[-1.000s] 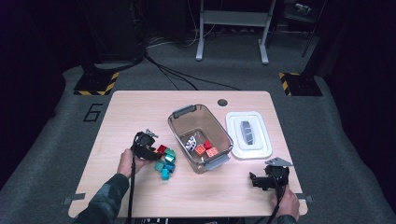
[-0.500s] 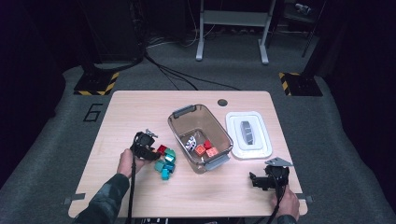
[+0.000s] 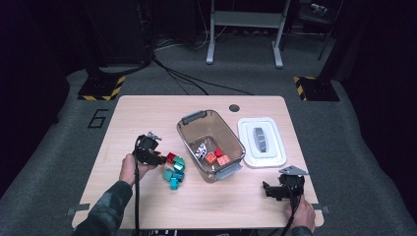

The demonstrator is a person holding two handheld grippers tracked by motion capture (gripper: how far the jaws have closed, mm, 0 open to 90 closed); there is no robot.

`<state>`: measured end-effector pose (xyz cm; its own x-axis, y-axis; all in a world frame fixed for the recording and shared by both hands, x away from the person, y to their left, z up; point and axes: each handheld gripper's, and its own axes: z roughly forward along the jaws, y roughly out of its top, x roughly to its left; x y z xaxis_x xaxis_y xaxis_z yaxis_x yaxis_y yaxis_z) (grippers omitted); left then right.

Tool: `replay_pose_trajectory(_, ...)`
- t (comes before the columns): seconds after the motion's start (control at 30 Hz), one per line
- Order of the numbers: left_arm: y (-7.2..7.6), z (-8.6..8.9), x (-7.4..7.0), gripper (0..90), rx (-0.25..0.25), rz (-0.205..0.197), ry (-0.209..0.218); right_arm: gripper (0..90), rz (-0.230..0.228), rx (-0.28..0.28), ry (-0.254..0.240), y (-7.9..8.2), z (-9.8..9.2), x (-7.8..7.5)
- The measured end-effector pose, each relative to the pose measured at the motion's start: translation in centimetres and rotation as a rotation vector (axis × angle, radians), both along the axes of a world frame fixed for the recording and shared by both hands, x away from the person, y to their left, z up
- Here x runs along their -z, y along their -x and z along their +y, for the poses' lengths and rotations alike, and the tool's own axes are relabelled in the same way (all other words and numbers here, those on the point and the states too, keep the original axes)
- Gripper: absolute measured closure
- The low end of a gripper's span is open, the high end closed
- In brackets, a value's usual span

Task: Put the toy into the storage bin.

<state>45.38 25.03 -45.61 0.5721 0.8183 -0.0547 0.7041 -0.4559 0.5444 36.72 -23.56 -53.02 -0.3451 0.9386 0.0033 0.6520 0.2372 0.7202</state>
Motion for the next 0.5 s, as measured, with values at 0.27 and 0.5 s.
replay_pose_trajectory(0.27, 0.2, 0.7, -2.1, 59.2, -0.010, -0.018, 0.045, 0.0, -0.001, -0.003, 0.001, 0.0, 0.0, 0.0)
replay_pose_trajectory(0.5, 0.4, 1.0, -4.0, 59.2, -0.011, -0.031, 0.044, 0.0, -0.002, -0.005, 0.002, 0.0, 0.0, 0.0)
